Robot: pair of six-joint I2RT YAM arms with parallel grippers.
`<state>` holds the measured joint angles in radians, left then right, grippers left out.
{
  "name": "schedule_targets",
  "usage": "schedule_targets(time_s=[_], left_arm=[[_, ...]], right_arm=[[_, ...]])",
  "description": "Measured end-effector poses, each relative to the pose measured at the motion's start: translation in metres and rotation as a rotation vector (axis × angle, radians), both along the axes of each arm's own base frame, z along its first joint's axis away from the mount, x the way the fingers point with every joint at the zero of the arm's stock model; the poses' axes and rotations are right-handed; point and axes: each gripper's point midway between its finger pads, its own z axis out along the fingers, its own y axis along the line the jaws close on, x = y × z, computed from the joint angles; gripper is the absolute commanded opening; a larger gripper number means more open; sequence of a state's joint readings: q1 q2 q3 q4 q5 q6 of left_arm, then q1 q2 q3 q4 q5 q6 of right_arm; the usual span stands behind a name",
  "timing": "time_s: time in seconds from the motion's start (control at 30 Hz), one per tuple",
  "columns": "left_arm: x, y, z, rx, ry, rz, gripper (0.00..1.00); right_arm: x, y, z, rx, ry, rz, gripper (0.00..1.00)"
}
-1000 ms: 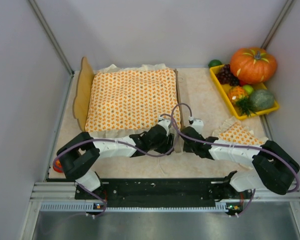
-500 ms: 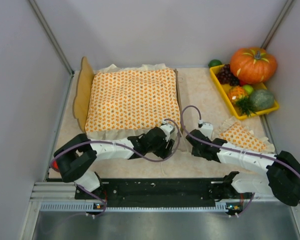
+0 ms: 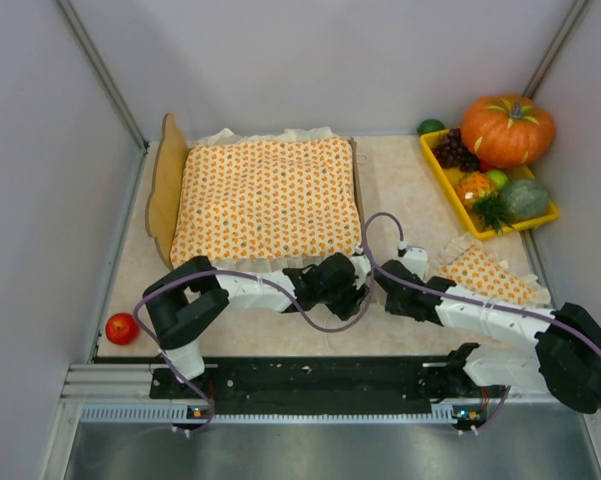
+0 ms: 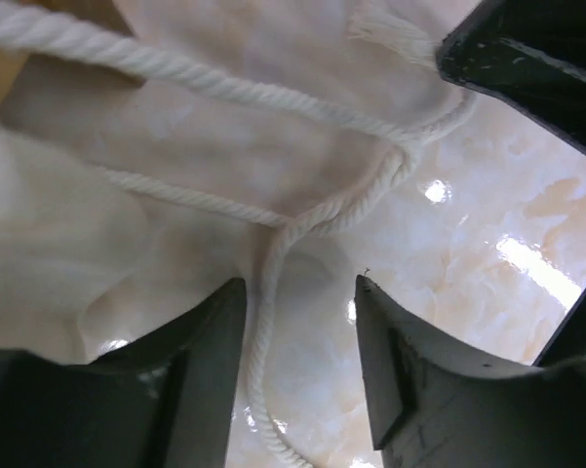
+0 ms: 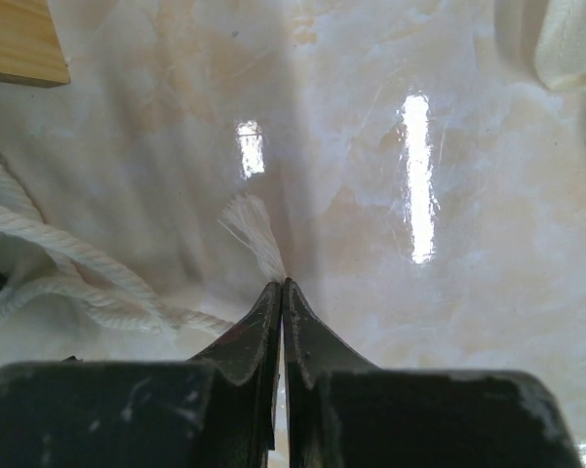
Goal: Set up the pet bed
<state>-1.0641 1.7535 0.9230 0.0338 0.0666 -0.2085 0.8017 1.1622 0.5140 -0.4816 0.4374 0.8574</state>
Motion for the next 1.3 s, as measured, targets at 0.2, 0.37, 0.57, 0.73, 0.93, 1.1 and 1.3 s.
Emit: schedule_targets(time_s=[0.2,0.37,0.57,0.73,0.93,1.1,1.3], left_arm=[[-0.002,-0.005,-0.003,0.009,-0.019,-0.015,0.00],[-0.001,-0.004,-0.004,0.015,-0.028,-0.001,0.00],[0.003,0.028,0.001,0.082,-0.082,0.100,0.00],[0.014,0.060,0.023,0.091,-0.120,0.203,0.00],[0.039,0.101,0.050,0.063,-0.156,0.344,0.00],[0.049,0.138,0.055,0.078,-0.144,0.454,0.00],[0.028,0.170,0.025,0.145,-0.063,0.525,0.00]], right_arm=[[0.000,0.002,0.004,0.019,-0.007,0.004,0.00],[0.001,0.001,0.005,0.022,-0.010,-0.001,0.00],[0.015,-0.013,0.016,0.036,-0.047,-0.052,0.00],[0.034,-0.026,0.039,0.054,-0.113,-0.093,0.00],[0.053,-0.038,0.058,0.035,-0.155,-0.119,0.00],[0.077,-0.042,0.085,0.022,-0.207,-0.124,0.00],[0.099,-0.036,0.120,0.035,-0.283,-0.110,0.00]])
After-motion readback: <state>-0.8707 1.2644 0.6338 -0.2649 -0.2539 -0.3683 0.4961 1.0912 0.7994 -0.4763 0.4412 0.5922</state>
